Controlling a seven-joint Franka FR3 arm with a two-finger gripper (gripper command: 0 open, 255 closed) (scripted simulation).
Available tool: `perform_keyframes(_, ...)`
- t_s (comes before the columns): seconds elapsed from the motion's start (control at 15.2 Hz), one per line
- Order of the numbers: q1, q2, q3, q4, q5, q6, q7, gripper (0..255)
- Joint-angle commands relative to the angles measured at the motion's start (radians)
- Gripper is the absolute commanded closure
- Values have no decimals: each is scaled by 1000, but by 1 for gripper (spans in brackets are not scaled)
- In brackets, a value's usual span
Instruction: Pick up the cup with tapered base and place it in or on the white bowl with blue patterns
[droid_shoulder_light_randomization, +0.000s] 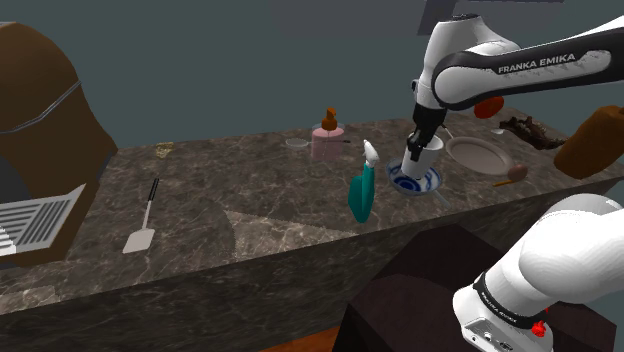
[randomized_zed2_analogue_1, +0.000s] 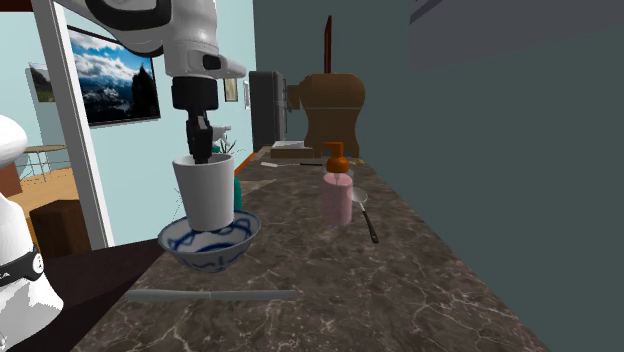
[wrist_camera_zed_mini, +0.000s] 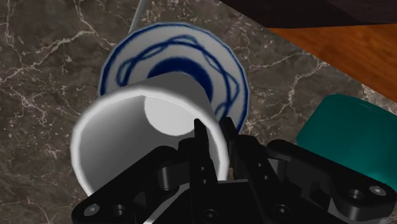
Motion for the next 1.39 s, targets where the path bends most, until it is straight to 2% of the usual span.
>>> perform_keyframes(0.0,0,0,0,-1,0,2,0,255)
perform_keyframes(0.2,0,0,0,-1,0,2,0,255)
perform_keyframes(0.26,0,0,0,-1,0,2,0,0)
perform_keyframes(0.59,0,0,0,-1,0,2,0,0)
perform_keyframes(0.86,8,-30,16,105,16,-135,-4,0)
perform_keyframes(1.32,8,-30,16,105,16,-135,-4,0)
